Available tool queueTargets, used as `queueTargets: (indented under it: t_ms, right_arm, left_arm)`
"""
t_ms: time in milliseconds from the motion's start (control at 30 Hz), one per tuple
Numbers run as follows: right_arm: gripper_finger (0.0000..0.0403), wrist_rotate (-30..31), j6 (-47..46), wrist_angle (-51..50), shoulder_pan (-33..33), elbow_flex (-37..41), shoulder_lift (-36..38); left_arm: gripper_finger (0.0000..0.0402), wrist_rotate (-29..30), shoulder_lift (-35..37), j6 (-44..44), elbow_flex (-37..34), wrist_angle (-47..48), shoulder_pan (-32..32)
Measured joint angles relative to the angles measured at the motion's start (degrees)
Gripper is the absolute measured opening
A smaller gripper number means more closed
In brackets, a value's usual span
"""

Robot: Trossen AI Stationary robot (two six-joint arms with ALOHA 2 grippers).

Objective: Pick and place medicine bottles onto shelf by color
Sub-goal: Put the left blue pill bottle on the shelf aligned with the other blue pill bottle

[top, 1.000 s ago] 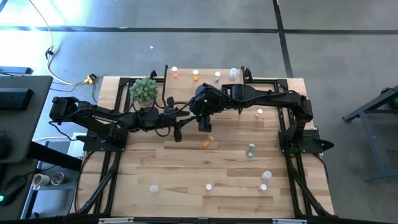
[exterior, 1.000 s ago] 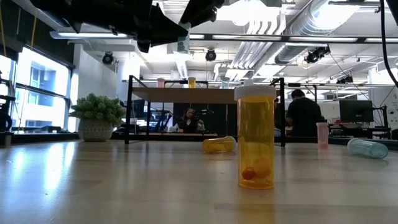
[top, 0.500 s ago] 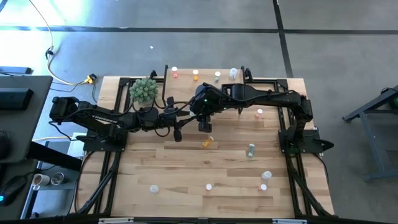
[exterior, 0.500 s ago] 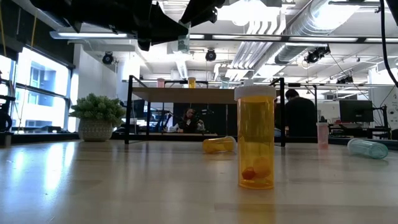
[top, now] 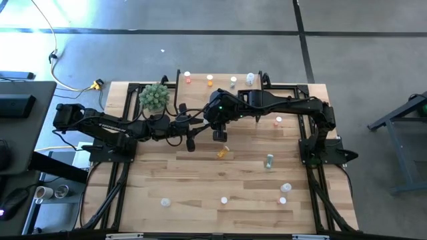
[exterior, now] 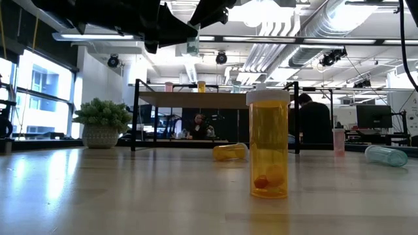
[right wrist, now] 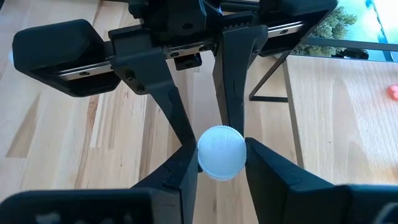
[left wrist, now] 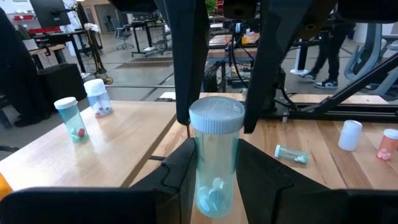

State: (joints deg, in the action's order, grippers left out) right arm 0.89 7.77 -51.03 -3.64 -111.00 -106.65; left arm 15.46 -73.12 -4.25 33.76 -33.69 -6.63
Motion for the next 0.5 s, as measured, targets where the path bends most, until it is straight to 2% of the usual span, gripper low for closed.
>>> queueTargets:
  t_ms: [167,500]
  right_arm:
    - [0.01,0.0,0.0,-0.1,0.0,0.0,0.0]
    - [0.0099,0.0,-0.3,-0.2,0.0,0.0,0.0]
  left_arm:
    - [0.01,0.1,0.0,-1.7,0.0,0.0,0.0]
    - [0.0178,1.7,0.0,-1.3,0.0,0.3,0.0]
